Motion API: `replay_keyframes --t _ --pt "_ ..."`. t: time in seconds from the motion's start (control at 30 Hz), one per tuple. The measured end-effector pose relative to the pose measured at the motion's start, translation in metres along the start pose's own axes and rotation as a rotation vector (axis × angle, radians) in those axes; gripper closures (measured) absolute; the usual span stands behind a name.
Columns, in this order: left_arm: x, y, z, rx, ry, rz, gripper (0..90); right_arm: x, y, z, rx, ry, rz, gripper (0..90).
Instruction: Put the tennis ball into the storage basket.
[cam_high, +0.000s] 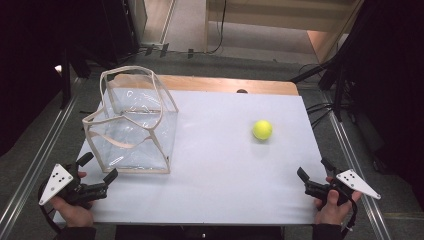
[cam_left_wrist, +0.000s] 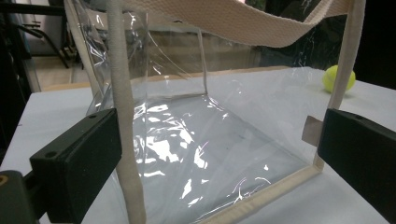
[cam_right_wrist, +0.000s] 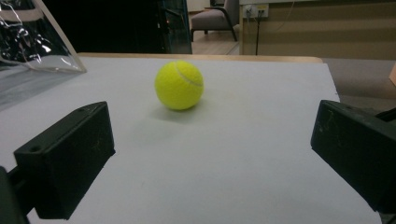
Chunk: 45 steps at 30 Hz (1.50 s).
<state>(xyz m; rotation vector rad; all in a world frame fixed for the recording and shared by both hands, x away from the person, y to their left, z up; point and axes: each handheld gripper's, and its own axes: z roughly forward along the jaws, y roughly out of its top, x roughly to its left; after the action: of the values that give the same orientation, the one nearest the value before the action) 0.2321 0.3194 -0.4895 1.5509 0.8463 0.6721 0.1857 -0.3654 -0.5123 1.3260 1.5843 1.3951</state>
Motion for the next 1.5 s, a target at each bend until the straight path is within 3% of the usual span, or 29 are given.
replay_keyframes --t 0.1,0.2,0.3,0.67,0.8,0.93,1.5 --pt "-0.001 0.000 0.000 0.006 0.004 0.008 0.0 0.000 0.000 0.001 -0.010 -0.003 -0.018 0.0" --pt "-0.001 -0.001 0.000 0.012 0.011 0.013 0.0 0.000 0.002 -0.001 -0.009 0.036 0.008 0.0" --pt "-0.002 -0.001 0.000 0.006 0.009 0.008 0.0 0.003 0.007 0.002 0.028 0.062 -0.012 0.0" --pt "-0.001 -0.002 0.001 0.013 0.016 -0.006 0.0 0.009 0.021 0.010 0.114 0.041 -0.050 0.0" --pt "-0.001 -0.002 0.002 0.016 0.014 -0.003 0.0 0.007 0.027 0.012 0.132 0.062 -0.044 0.0" --pt "-0.002 -0.002 0.002 0.017 0.013 0.006 0.0 0.008 0.033 0.018 0.172 0.055 -0.054 0.0" --pt "-0.003 -0.002 0.003 0.015 0.012 0.004 0.0 0.020 0.057 0.053 0.267 0.115 -0.132 0.0"
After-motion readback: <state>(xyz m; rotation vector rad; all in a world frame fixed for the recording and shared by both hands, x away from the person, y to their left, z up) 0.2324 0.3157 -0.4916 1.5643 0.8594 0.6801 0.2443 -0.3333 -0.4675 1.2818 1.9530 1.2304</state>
